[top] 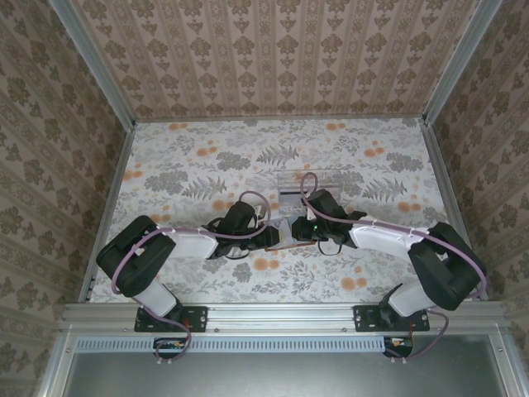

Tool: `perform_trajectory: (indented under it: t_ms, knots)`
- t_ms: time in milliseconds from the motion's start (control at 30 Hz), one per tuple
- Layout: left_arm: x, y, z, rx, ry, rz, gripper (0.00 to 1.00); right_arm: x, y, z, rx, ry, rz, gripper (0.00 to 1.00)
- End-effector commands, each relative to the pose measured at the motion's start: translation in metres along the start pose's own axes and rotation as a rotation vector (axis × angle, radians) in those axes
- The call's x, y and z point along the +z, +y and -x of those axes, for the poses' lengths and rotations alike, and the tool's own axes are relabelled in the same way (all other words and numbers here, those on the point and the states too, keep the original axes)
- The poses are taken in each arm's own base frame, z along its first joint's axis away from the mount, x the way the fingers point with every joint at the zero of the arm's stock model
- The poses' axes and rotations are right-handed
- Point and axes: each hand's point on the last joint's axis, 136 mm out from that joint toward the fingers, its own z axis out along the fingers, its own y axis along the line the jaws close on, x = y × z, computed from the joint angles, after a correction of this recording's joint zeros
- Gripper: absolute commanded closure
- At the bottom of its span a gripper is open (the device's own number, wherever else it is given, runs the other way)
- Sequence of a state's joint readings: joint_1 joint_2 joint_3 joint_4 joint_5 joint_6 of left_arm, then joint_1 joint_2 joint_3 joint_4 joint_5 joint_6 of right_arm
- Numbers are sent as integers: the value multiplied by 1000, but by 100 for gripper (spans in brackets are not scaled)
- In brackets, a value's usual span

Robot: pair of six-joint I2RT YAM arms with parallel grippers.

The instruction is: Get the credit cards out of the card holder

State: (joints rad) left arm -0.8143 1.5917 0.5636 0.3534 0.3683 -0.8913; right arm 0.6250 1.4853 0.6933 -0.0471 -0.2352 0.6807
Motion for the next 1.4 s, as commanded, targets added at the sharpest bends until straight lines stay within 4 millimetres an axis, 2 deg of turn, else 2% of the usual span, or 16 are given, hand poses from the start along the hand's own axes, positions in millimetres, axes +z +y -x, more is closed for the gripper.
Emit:
perform_trajectory:
  t_ms: [0,167,467,767,867,1033,1367]
  knots:
    - [2,4,-5,5,25,31,68,4,15,10,17,1,62,83]
    - [3,3,-4,7,26,31,68,15,9,7,32,29,45,82]
    - [3,2,-4,11,29,31,68,21,-5,10,38,32,13,79]
    - [4,3,-4,9,31,31,68,29,1,4,52,69,73,79]
    - [4,3,-4,9,31,32,68,29,0,4,56,67,79,84]
    - [4,5,-4,4,30,38,68,27,-3,4,79,66,98,99]
    - [-1,10,-4,1,28,51,68,17,-21,8,122,31,84,100]
